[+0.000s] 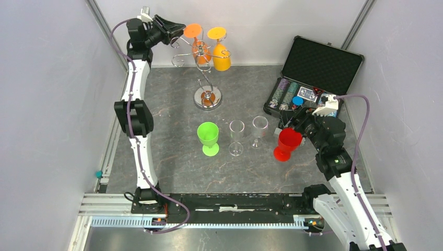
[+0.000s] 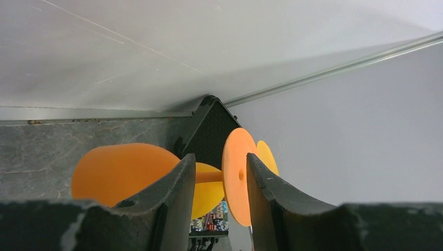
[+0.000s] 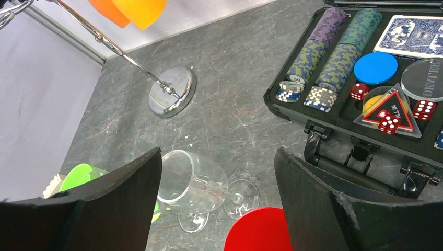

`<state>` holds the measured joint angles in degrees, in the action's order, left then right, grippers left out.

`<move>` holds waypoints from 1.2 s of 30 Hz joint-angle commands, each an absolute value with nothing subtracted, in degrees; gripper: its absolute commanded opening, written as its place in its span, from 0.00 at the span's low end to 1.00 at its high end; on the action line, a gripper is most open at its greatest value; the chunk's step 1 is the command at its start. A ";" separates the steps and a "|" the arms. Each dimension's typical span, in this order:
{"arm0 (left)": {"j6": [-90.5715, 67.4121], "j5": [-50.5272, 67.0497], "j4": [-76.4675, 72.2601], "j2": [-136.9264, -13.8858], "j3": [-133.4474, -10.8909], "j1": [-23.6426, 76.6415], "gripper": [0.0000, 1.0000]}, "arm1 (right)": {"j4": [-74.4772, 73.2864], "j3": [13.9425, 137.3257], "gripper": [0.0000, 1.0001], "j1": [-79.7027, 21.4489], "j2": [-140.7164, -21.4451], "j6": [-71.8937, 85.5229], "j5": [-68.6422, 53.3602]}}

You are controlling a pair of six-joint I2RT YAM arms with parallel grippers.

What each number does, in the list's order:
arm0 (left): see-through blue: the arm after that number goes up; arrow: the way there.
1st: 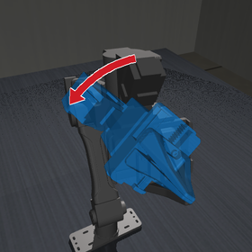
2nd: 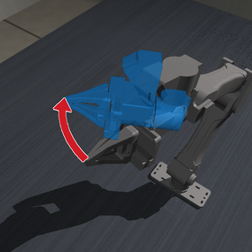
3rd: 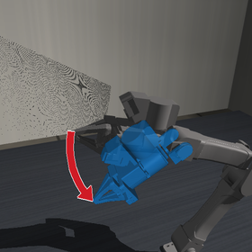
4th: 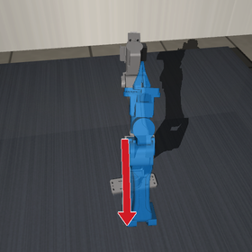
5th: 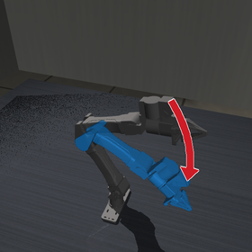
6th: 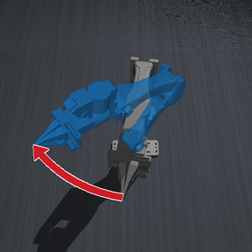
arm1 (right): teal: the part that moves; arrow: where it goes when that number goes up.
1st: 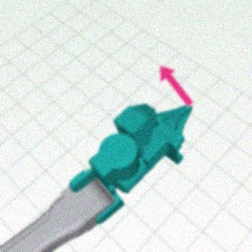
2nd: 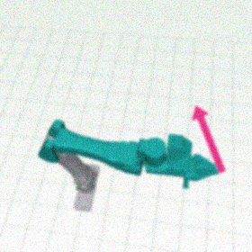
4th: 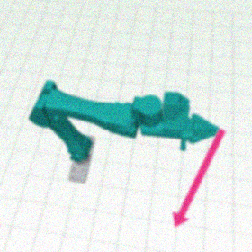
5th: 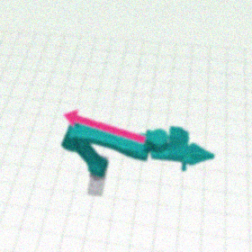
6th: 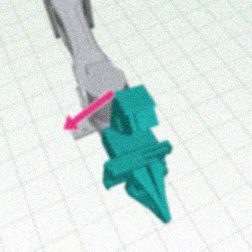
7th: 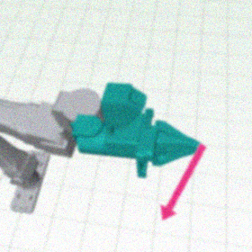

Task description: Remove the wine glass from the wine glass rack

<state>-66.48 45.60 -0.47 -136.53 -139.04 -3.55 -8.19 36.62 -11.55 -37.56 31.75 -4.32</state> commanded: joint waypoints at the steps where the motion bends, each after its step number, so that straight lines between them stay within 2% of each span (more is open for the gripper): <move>1: -65.07 44.99 0.99 -133.19 -140.39 -3.59 0.45 | -5.63 36.30 0.83 -11.36 -36.85 32.33 -4.87; 7: -53.29 33.59 9.91 -124.53 -136.67 -3.55 0.52 | -5.55 35.80 0.83 -11.41 -36.56 32.54 -4.79; 12: -50.43 25.44 11.09 -117.37 -130.67 -3.52 0.54 | -5.36 35.29 0.83 -11.40 -36.15 32.69 -4.76; 22: -60.83 15.66 7.19 -103.86 -115.44 -1.27 0.55 | -4.90 34.32 0.83 -11.45 -35.66 32.89 -4.62; 31: -65.87 4.87 9.05 -101.47 -110.45 8.12 0.55 | -4.86 33.09 0.83 -11.42 -34.64 32.91 -4.22; 36: -68.19 -5.12 9.13 -100.13 -106.12 11.46 0.50 | -5.33 32.64 0.83 -11.41 -33.40 32.48 -3.46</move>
